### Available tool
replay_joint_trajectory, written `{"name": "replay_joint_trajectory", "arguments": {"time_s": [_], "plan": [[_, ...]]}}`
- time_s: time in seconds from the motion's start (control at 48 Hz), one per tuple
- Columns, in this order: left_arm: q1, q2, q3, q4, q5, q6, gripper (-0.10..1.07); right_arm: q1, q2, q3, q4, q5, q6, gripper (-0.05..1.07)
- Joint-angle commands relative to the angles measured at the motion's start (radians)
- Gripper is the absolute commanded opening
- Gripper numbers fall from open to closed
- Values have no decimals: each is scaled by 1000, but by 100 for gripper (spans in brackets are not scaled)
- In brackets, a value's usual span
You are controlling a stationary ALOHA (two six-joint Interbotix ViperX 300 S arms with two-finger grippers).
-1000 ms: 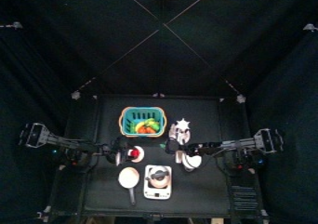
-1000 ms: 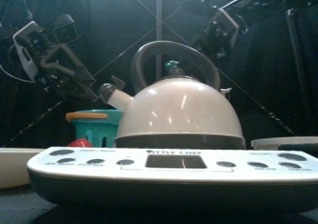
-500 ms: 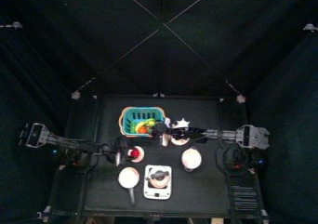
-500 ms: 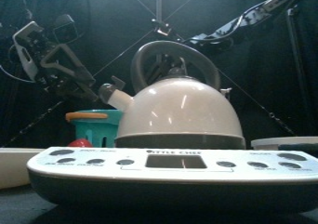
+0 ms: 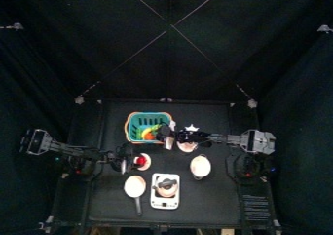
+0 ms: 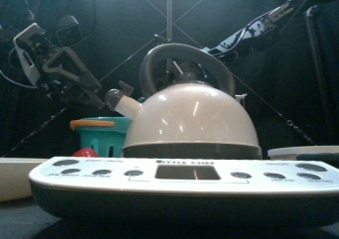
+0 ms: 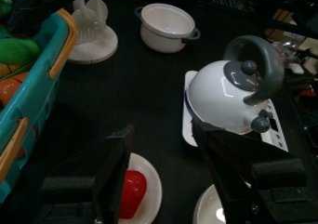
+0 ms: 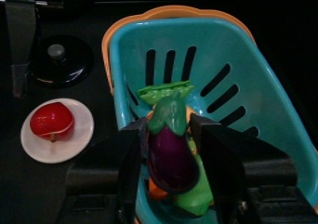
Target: Place eggplant into basket
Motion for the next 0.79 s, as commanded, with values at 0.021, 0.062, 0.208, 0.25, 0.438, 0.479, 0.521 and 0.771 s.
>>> {"name": "replay_joint_trajectory", "arguments": {"time_s": [0.021,0.062,0.208,0.25,0.438,0.479,0.521,0.771], "plan": [[2,-3,-11,2,-3,0,89,-2,-18,-17,5,-5,-5,84],[2,-3,-11,0,-3,0,89,-2,-17,-17,6,-5,-3,85],[2,-3,-12,2,-3,0,89,0,-18,-17,11,-5,-6,87],[2,-3,-11,0,-3,0,89,-2,-18,-17,11,-5,-6,87],[3,-3,-11,0,-3,0,89,0,-20,-18,9,2,-6,87],[2,-3,-11,0,-3,0,89,0,-20,-17,9,3,-6,87],[2,-3,-11,2,-3,0,89,0,-20,-17,9,3,-6,87],[2,-8,-11,0,-3,-2,89,18,-44,-11,12,12,-2,87]]}}
